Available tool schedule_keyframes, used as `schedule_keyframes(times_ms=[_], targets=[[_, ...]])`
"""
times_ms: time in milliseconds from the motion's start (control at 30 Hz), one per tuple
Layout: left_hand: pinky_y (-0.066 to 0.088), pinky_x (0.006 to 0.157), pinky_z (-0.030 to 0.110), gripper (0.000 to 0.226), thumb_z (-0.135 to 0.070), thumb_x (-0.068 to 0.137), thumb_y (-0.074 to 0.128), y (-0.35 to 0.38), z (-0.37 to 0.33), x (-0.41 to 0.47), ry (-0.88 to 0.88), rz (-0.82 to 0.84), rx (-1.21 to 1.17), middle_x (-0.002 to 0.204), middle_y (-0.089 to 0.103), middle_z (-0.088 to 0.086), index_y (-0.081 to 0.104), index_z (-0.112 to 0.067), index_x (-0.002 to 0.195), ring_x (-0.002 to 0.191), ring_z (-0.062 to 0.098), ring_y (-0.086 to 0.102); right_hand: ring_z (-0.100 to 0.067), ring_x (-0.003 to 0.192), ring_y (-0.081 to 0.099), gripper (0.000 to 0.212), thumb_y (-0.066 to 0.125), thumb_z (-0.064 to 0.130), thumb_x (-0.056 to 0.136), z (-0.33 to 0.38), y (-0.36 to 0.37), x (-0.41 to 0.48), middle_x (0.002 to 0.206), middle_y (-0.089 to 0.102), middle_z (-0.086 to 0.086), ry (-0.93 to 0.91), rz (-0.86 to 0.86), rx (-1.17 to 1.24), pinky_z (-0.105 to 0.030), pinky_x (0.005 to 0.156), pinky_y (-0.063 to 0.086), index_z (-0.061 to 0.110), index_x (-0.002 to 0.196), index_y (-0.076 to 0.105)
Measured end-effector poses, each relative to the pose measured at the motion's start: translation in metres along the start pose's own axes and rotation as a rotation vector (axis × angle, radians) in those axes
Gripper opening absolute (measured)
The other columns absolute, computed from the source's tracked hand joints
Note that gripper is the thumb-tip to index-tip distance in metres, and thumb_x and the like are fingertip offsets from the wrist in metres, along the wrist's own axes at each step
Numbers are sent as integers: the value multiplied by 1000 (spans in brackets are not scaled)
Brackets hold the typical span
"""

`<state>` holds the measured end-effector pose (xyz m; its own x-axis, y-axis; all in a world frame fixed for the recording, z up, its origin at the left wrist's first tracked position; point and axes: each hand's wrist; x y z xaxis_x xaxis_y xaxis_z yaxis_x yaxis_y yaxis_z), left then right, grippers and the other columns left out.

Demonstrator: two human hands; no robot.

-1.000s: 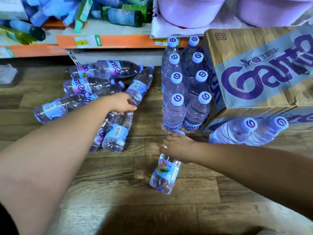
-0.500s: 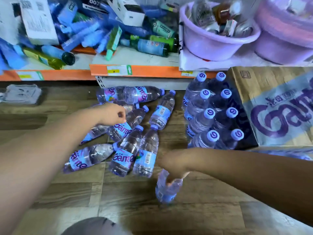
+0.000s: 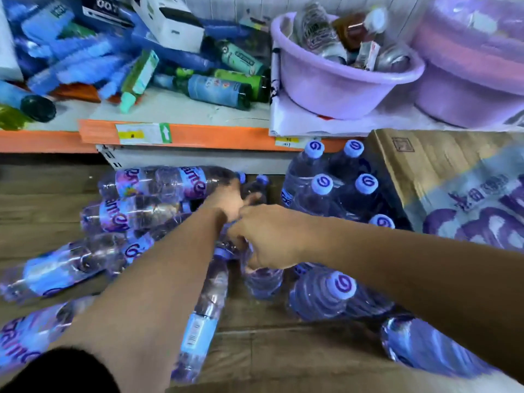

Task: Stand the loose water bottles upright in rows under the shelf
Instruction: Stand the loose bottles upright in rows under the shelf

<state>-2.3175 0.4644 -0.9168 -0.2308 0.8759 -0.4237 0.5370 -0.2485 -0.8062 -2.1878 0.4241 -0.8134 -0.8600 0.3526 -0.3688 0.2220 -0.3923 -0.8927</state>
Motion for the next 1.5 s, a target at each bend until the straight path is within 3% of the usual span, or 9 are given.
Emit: schedule_keyframes(times_ms=[167,300,433,567,700,833,1033,1200,1500], targets=[[40,94,34,44,-20,96,45,24,-12,8,-100,29,-116,129,55,16,38,-10,139,118,28,53,-16,79,39,29,68,26,83,-10,4,-15,86,39,4,111,-44,129,-26,62,32,13,107,60],[43,95,35,79,-40,68,59,0,-21,4,24,137,-72,134,49,20,30,-27,141,122,33,51,-18,76,42,29,71,27,81,-18,4,-20,87,37,3,197,-30,235,-21,53,30,16,105,60],[46,89,32,72,-38,59,74,-11,-12,-3,60,-59,-243,117,59,12,45,-12,120,109,29,57,-16,86,43,27,68,25,83,-23,-5,-16,97,47,0,270,-52,247,-26,70,38,12,105,61],[39,73,27,62,-32,64,79,-18,8,-14,71,-307,-422,95,59,0,45,-12,112,86,22,56,-19,83,50,15,66,18,80,-25,-13,-1,92,51,0,356,-123,256,-26,59,38,17,82,52],[51,87,36,55,-40,69,77,-34,24,-26,93,-295,-371,106,68,4,52,-23,116,100,25,63,-21,85,52,10,64,16,80,-33,-25,15,85,53,1,423,-248,251,-26,62,43,17,85,55],[45,69,32,25,-40,77,67,-61,29,-39,78,-434,-119,81,61,18,58,-18,71,88,35,62,-16,87,51,15,67,18,82,-45,-44,27,96,54,1,491,-370,288,-23,66,42,17,98,69],[41,78,31,37,-45,79,68,-94,27,-54,170,-240,293,92,46,10,63,-10,90,88,28,51,-17,82,53,26,65,11,81,-60,-49,44,95,61,-6,592,-372,353,-20,48,39,14,106,70],[45,88,35,22,-31,92,55,-77,14,-78,310,-188,340,104,50,11,59,-16,107,100,34,56,-22,84,53,29,55,7,83,-75,-48,49,116,64,-13,615,-350,222,-24,66,42,11,107,70],[41,101,43,38,-15,96,47,-77,-11,-70,558,-232,705,125,46,18,45,-1,131,120,33,44,-26,105,55,32,52,8,88,-78,-49,53,125,56,-14,553,-347,134,-26,78,45,9,119,62]])
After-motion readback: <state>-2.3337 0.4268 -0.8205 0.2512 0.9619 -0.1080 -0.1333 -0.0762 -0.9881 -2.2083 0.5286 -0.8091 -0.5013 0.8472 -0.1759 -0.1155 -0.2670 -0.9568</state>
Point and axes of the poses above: each hand's wrist, its own x-axis towards the middle knuckle, its own y-axis out of the palm, z = x × y
